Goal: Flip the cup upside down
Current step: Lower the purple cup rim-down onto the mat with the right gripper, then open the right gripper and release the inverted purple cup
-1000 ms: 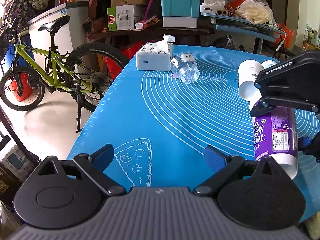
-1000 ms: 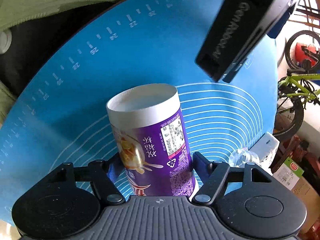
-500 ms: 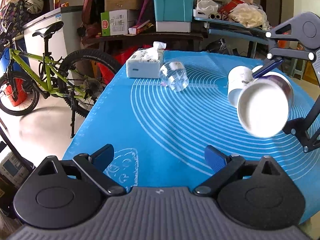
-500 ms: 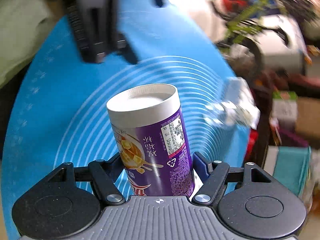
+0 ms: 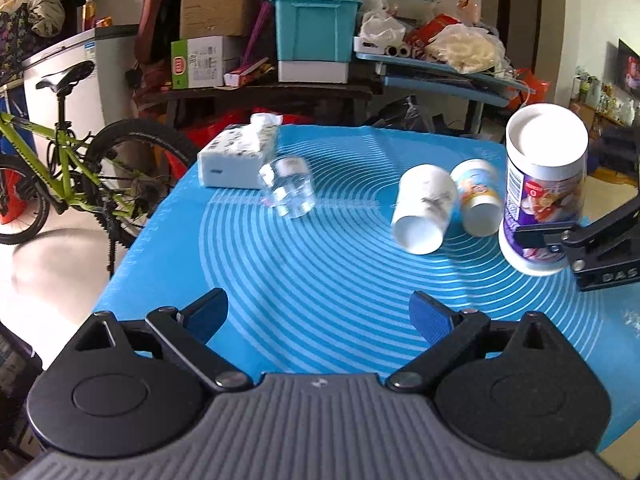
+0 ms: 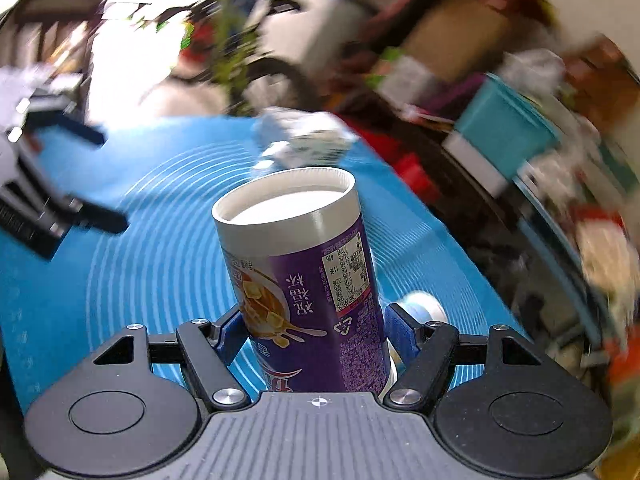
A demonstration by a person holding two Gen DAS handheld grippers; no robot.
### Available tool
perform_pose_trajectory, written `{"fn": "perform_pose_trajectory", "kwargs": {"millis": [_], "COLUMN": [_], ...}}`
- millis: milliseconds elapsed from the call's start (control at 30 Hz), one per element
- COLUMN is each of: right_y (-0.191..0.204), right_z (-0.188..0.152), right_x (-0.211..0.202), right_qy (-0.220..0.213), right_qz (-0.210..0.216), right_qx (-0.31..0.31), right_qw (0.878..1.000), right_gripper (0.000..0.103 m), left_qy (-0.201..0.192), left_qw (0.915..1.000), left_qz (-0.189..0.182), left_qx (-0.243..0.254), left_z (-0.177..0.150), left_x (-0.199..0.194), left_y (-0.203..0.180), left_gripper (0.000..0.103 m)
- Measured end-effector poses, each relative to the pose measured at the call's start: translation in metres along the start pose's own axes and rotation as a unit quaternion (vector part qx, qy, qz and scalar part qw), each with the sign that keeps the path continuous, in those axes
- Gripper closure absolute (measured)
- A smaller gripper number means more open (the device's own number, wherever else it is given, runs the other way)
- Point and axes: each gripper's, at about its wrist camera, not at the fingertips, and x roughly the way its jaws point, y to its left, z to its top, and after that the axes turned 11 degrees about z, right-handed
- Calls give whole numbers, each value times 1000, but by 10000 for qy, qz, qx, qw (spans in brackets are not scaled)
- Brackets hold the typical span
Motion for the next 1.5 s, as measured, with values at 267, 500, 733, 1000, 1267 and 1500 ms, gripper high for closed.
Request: {"fn": "perform_pose_trajectory", "kwargs": {"millis": [267,500,733,1000,1267,1500], "right_y": [-27,-40,-40,-41,-42,-42], "right_z": [-52,-83,-98,-114,-116,-122], "right_x": [8,24,21,10,4,5], "right_qy": [-561,-829,-1002,-1141,-1166,-1085], "right_qz": [-432,-701,-760,-666,-681,-653], "right_qx": [1925,3055,3390,3762,3907,3952], "right_qw": [9787,9460,9324,9171,9106,9098], "right_gripper": [32,32,33,33,32,29], "left_qy": [39,146,187,229,232,240], "left_qw": [9998,9998,9997,9996,9996,9996], "left_qz": [-129,-62,-35,-66,-82,-79], "left_qx": [-123,-135,-139,-129,-106,-96], "left_z": [3,2,1,-2,-4,-4], "left_x": [2,4,4,1,0,1], "left_y": [-21,-29,-32,-39,-44,-49], "left_gripper": [7,7,7,7,7,7]}}
